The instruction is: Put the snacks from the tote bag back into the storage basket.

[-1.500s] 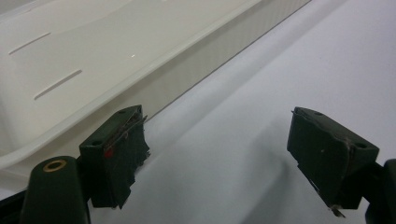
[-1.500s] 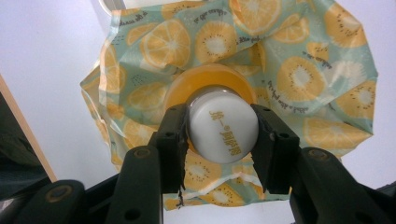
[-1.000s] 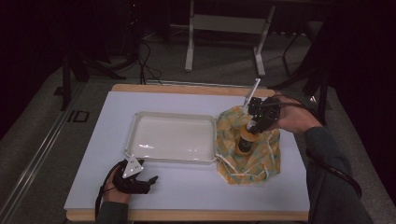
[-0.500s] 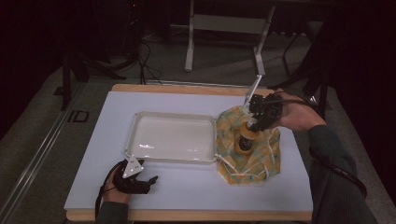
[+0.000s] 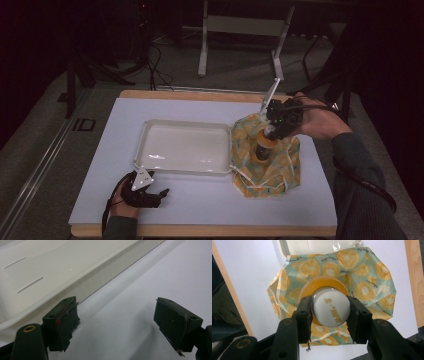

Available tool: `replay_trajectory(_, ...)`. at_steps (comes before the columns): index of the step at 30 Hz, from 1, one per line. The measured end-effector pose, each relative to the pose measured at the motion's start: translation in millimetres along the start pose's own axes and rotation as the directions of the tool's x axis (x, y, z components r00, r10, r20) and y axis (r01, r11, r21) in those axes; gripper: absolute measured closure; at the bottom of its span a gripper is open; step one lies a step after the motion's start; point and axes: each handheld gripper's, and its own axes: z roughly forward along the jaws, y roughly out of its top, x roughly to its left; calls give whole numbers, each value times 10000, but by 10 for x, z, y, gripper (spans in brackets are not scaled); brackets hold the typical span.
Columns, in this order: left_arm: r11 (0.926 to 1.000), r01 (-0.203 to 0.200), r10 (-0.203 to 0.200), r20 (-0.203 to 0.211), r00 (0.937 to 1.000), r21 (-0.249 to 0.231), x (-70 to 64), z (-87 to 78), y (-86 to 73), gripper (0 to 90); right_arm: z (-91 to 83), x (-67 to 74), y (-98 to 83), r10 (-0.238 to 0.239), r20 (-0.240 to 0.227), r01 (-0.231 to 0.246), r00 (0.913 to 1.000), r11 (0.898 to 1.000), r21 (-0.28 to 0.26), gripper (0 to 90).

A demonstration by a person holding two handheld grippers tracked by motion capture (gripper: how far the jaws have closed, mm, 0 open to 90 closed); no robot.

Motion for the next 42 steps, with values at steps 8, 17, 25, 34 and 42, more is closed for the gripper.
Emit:
replay_trajectory(8, 10000, 12, -12, 10, 10000, 0, 0, 1, 0, 195, -59, 9, 22, -33, -16, 33, 10000, 9999, -125, 591)
replay_trajectory(17, 10000, -7, 7, 11, 10000, 8, 0, 0, 0, 195, -170, 18, 42, -41, 58, 42, 10000, 9998, -194, 591)
replay_trajectory(25, 10000, -10, 10, 6, 10000, 12, 0, 0, 0, 195, -266, 21, 45, -74, 166, 79, 9998, 9996, -276, 591)
replay_trajectory(34, 10000, -8, 8, 5, 10000, 12, -1, 0, 1, 195, -353, 31, 52, -63, 271, 73, 9996, 9993, -361, 591)
replay_trajectory(42, 10000, -14, 14, 9, 10000, 22, 0, 1, 1, 195, -402, 47, 96, -193, 319, 206, 9993, 9989, -431, 591)
